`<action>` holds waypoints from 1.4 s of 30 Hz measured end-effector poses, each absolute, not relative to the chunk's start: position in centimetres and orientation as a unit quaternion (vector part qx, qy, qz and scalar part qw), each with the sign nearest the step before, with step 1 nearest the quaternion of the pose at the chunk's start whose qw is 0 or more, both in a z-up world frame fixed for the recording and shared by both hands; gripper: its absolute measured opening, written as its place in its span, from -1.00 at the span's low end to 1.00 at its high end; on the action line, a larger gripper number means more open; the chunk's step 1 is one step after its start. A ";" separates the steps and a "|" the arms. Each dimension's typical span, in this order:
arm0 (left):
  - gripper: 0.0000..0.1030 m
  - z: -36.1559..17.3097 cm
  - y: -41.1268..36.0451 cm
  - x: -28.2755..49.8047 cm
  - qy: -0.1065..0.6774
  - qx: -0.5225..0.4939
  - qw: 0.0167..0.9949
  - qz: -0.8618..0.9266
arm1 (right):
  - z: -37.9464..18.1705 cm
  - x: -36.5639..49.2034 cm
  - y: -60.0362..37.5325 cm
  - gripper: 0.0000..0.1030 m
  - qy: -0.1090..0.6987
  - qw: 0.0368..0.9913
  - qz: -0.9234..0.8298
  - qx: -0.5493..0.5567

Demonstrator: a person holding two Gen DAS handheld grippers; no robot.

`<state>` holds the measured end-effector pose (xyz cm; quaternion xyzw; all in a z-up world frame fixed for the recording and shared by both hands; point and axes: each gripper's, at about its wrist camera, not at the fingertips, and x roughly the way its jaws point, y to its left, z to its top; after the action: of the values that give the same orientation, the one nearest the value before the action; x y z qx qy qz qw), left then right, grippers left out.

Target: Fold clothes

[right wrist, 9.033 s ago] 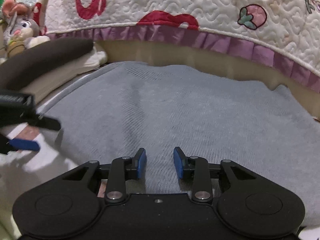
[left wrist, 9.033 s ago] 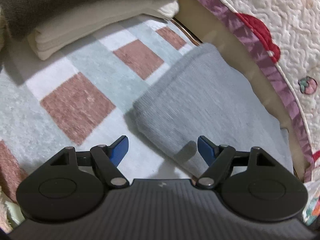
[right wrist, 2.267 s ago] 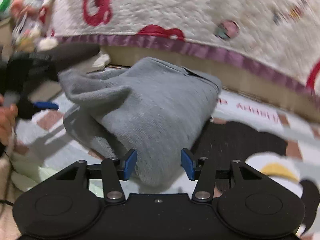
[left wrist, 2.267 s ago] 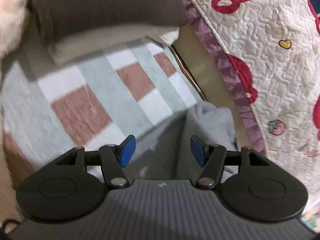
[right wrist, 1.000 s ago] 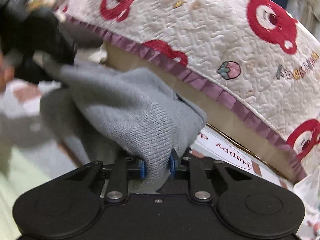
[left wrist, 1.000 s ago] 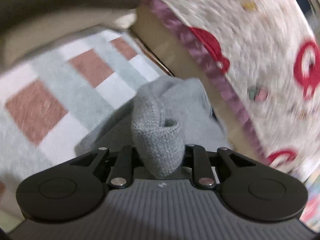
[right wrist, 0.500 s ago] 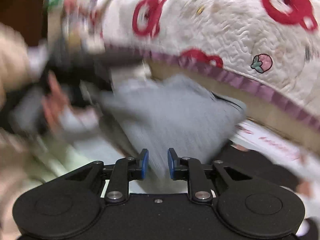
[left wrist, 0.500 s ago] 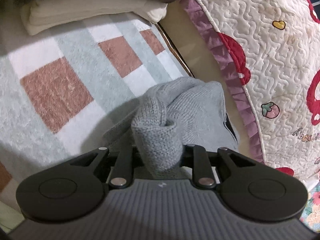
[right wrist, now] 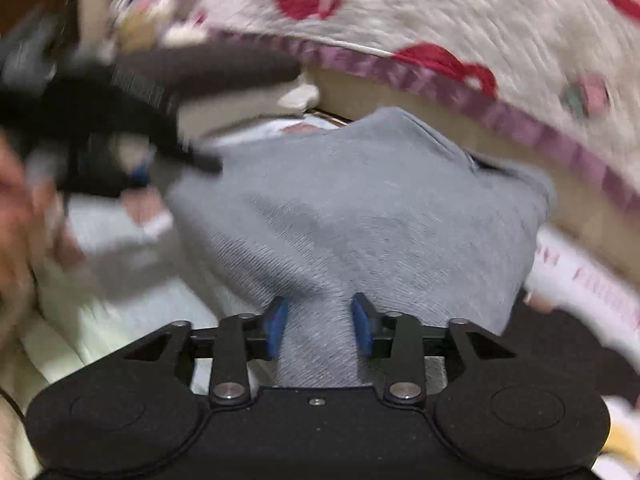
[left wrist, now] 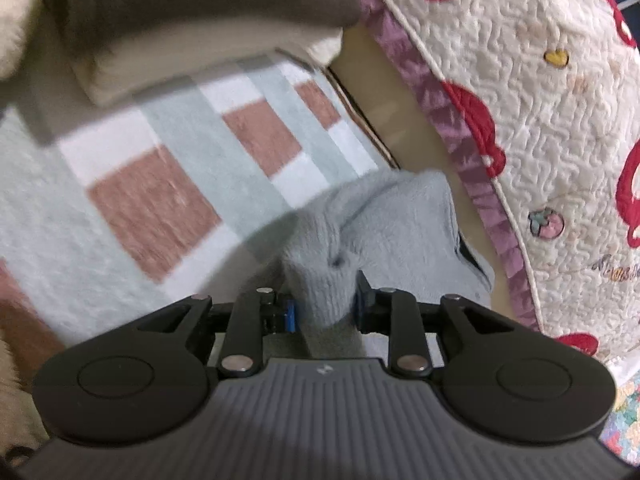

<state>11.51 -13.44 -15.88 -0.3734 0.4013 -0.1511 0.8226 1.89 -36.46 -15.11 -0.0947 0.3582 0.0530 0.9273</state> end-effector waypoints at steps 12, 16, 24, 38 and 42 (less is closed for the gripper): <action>-0.51 -11.1 -15.4 9.8 0.299 -0.288 0.880 -0.231 | -15.4 1.3 -37.2 -0.07 0.348 0.933 0.057 -0.073; -0.51 -12.0 -18.0 10.5 0.352 -0.232 0.872 -0.250 | -15.7 1.0 -37.1 -0.07 0.343 0.935 0.054 -0.074; -0.47 -14.9 -21.3 11.7 0.425 -0.131 0.867 -0.224 | -15.8 0.2 -37.3 -0.07 0.340 0.937 0.058 -0.058; -0.47 -15.3 -20.8 11.9 0.435 -0.153 0.859 -0.222 | -13.1 -4.2 -48.5 0.10 0.307 0.924 0.004 0.227; -0.49 -15.4 -20.3 12.2 0.440 -0.178 0.852 -0.219 | -15.8 -4.2 -50.2 0.12 0.323 0.893 -0.009 0.312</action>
<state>12.22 -20.34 -15.37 -0.1782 0.4397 -0.2194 0.8525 -4.22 -50.22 -15.82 0.3121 0.3228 -0.0094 0.8935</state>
